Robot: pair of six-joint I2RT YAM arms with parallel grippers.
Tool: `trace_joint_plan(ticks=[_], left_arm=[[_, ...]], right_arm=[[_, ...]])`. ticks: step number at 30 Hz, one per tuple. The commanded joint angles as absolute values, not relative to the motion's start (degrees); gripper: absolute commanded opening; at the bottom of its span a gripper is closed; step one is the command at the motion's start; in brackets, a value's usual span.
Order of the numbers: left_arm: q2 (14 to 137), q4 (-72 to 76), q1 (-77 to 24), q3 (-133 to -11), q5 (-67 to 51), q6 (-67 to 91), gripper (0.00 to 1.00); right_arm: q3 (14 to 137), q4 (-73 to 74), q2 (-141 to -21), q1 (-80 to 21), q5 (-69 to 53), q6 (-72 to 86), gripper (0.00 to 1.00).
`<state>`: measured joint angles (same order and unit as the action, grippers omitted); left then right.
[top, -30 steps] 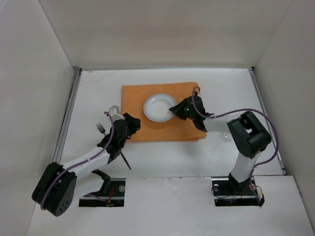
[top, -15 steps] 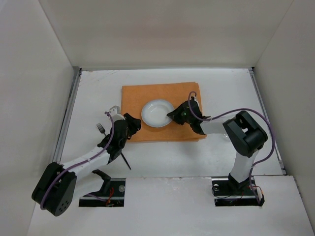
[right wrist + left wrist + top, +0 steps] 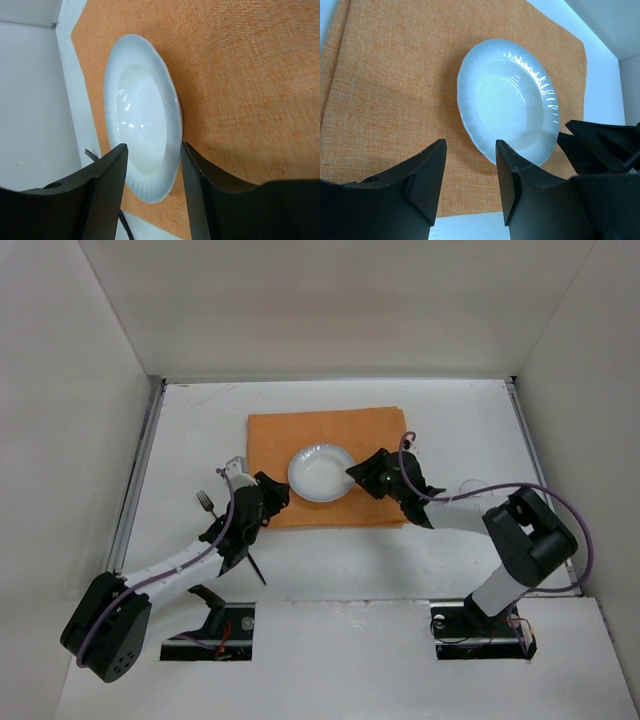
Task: Set the dinner table for one person
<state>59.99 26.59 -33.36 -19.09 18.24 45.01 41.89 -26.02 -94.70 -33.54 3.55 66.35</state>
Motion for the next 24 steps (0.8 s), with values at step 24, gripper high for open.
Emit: trace_joint_plan(ticks=[24], left_arm=[[52.0,-0.3,-37.1,-19.1,28.3,51.6,0.43]], right_arm=[[20.7,6.2,-60.6,-41.1,28.0,68.7,0.61]])
